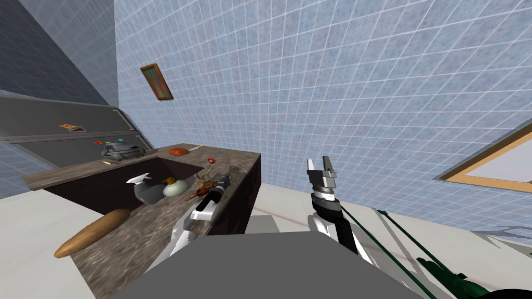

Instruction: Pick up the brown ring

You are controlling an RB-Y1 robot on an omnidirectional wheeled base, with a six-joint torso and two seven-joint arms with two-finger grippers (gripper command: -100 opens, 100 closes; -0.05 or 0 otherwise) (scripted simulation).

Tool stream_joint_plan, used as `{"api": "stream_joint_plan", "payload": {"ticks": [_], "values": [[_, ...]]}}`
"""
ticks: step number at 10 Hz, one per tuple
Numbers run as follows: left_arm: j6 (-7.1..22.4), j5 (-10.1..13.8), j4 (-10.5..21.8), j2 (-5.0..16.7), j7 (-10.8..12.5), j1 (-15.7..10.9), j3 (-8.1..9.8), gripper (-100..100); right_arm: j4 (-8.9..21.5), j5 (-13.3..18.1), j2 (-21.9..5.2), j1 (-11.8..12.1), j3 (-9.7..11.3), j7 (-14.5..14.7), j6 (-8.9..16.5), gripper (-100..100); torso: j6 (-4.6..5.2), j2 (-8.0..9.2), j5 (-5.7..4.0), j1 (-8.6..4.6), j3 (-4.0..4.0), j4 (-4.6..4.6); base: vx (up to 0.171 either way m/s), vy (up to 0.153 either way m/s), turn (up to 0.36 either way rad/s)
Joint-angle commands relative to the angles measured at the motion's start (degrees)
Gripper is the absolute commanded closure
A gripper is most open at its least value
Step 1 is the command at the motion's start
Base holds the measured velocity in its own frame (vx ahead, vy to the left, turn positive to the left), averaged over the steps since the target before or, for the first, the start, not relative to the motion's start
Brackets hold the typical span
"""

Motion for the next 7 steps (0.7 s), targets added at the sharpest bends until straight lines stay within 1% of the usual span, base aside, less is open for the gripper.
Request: {"api": "stream_joint_plan", "payload": {"ticks": [1,7], "values": [[1.9,0.5,-0.8,0.9,0.3,0.1,-0.01,-100,0.0,0.0,0.0,0.0,0.0,0.0,0.0,0,0.00,0.00,0.00,0.00,0.00,0.00,0.009,-0.017,-0.020],[9.0,2.2,-4.3,4.5,1.1,0.5,-0.04,-100,0.0,0.0,0.0,0.0,0.0,0.0,0.0,0,0.00,-0.04,-0.01,-0.03,-0.03,-0.01,0.012,-0.017,-0.020]]}}
